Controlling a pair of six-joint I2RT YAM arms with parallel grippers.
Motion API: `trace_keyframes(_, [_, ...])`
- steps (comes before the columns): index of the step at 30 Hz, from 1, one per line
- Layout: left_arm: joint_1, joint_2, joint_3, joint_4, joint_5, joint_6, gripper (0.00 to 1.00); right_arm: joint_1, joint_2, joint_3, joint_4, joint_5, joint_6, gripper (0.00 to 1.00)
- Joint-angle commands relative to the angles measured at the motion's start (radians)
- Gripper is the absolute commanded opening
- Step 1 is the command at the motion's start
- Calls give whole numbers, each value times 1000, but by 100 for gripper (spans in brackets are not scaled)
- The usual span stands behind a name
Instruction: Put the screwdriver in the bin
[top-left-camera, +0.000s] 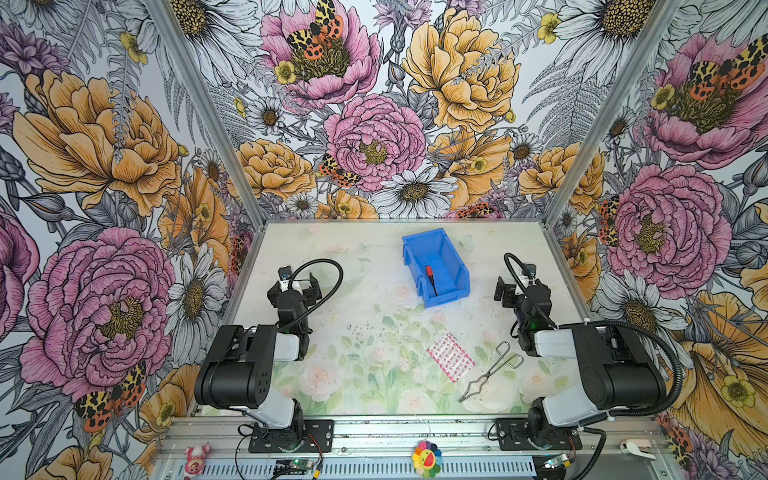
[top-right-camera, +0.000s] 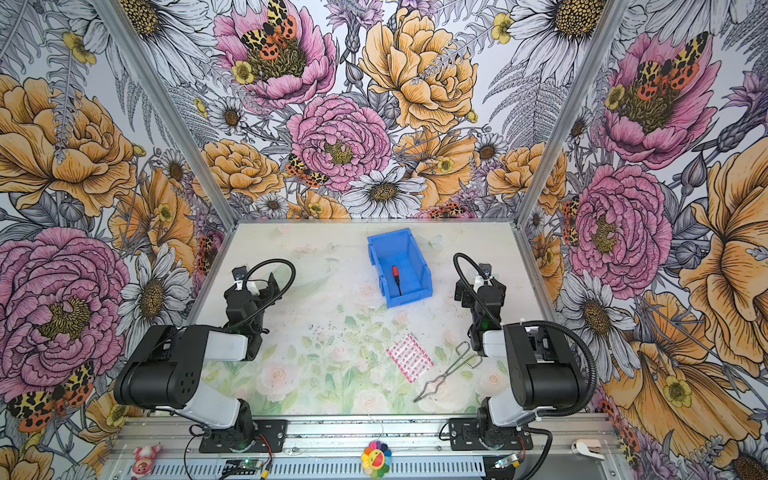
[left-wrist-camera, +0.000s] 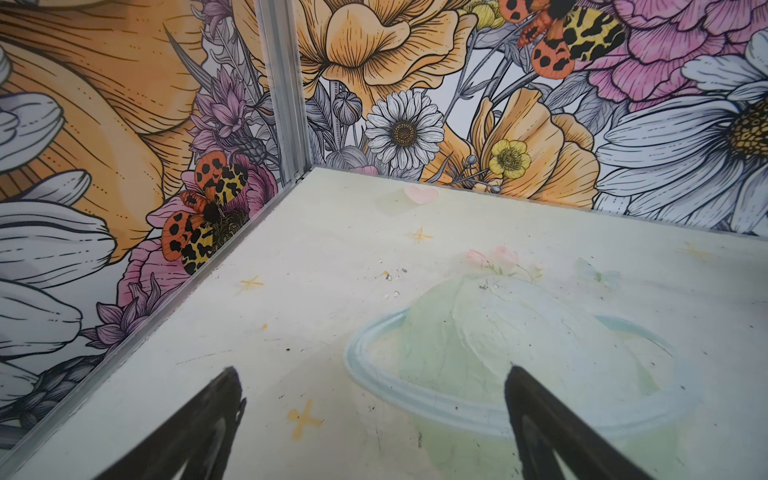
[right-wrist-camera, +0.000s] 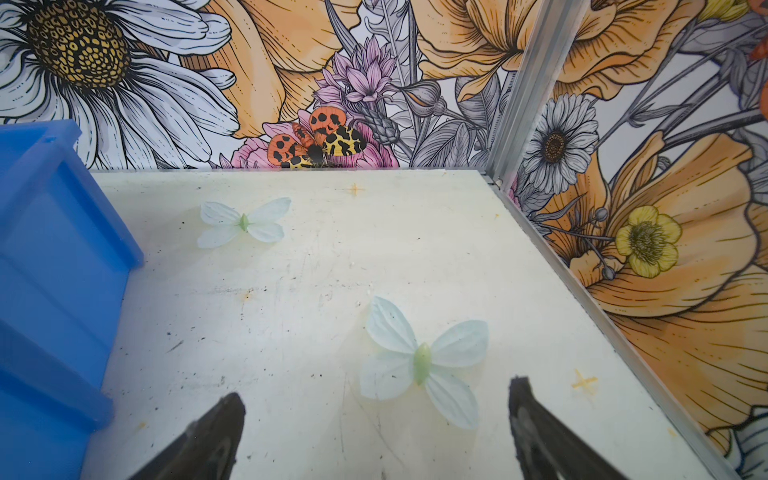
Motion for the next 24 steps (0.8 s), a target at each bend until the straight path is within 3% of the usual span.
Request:
trace_keyframes(1, [-3, 3, 19, 0, 29, 16, 99, -4, 7, 21, 10, -12, 17, 99])
trace_keyframes(24, [-7, 4, 21, -5, 32, 21, 99, -4, 8, 21, 10, -11, 16, 100])
